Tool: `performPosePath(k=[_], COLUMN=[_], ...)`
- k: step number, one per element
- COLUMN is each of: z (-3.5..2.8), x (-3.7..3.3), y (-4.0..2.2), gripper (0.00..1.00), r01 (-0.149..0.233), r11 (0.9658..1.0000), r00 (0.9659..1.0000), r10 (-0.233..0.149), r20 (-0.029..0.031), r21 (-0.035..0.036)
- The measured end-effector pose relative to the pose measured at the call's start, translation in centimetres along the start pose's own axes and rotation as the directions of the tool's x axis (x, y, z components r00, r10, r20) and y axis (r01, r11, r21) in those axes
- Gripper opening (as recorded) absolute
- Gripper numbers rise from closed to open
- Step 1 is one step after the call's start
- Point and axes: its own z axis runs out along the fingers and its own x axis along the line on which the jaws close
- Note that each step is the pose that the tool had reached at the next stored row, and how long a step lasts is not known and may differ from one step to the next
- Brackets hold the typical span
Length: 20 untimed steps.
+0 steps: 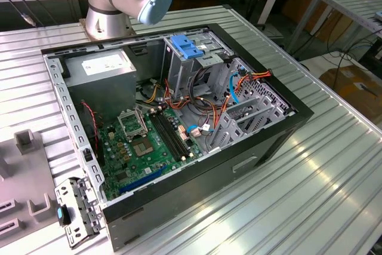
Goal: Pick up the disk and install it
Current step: 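Pick up the disk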
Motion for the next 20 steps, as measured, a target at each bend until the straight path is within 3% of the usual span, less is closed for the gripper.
performPosePath(k=[2, 11, 20], z=[0.01, 0.03, 0.06], x=[-0.02, -0.04, -0.09], y=[-0.47, -1.21, -2.58], gripper=[0.37, 0.37, 0.37], r01=[0.000, 0.000, 0.000], r11=[1.0000, 1.0000, 1.0000], r00=[1.0000, 1.0000, 1.0000], r10=[0.000, 0.000, 0.000], r20=[-0.0001, 0.0000, 0.0000], r21=[0.0000, 0.0000, 0.0000])
